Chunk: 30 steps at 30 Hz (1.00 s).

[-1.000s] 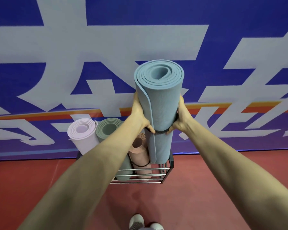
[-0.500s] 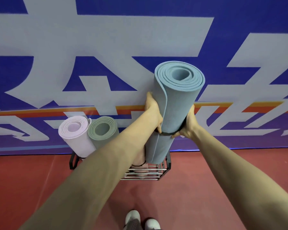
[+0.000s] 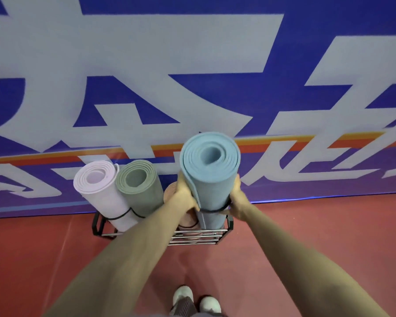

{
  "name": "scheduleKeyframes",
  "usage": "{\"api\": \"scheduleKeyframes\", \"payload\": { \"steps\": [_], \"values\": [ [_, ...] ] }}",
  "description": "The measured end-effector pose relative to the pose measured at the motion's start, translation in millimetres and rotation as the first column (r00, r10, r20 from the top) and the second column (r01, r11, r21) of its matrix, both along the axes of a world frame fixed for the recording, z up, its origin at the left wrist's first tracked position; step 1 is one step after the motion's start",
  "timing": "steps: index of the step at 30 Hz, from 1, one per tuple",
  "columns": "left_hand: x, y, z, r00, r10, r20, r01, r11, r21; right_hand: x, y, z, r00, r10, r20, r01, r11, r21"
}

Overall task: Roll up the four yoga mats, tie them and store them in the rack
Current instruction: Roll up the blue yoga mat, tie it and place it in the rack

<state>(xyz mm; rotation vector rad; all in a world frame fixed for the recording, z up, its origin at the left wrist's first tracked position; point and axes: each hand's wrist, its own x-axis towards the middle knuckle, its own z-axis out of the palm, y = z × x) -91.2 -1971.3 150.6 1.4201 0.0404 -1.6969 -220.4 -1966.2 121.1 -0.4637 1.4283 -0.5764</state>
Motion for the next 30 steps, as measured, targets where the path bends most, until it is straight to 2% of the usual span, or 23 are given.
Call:
{"api": "scheduleKeyframes", "payload": {
  "steps": [2,4,6,10,13,16,18,22,27,30],
  "values": [
    [5.5,17.0,-11.8,0.999,0.015,-0.050,-0.010,0.995,0.095,2.3,15.2,-17.0,0.997,0.060,-0.054,-0.057,0.997,0.050],
    [6.3,22.6,-7.9,0.996,0.067,-0.054,-0.059,0.989,0.134,-1.2,13.5,-19.4,0.985,0.077,-0.155,-0.076,0.997,0.015],
    [2.9,19.4,2.5,0.997,0.080,-0.015,-0.078,0.991,0.109,-2.8,3.2,-10.4,0.987,0.019,-0.160,-0.026,0.999,-0.045],
    [4.0,15.9,13.8,0.998,0.056,-0.020,-0.056,0.998,0.019,-2.5,-14.0,12.8,1.000,-0.005,-0.022,0.001,0.982,-0.186],
    [8.3,13.2,10.3,0.998,-0.057,0.008,0.058,0.996,-0.065,-2.6,-17.8,36.8,0.995,0.040,-0.096,-0.068,0.951,-0.301],
    [8.0,8.5,4.9,0.981,-0.127,0.145,0.144,0.982,-0.118,-0.2,-21.1,51.9,0.973,0.151,-0.176,-0.210,0.893,-0.398],
    [6.8,0.8,5.1,0.975,-0.135,0.176,0.155,0.983,-0.104,1.6,-20.0,55.7,0.977,0.136,-0.161,-0.194,0.879,-0.435],
    [-0.5,-13.8,25.3,0.956,-0.206,0.210,0.226,0.971,-0.076,-6.8,-19.2,54.8,0.991,0.059,-0.119,-0.107,0.886,-0.451],
    [-14.2,-10.9,27.0,0.916,-0.183,0.358,0.238,0.964,-0.115,-18.8,-24.0,48.7,0.989,0.095,-0.113,-0.134,0.903,-0.408],
    [-7.5,-5.9,24.5,0.898,-0.188,0.398,0.251,0.961,-0.113,-11.2,-23.3,48.7,0.990,0.096,-0.104,-0.129,0.911,-0.391]
  ]
}}
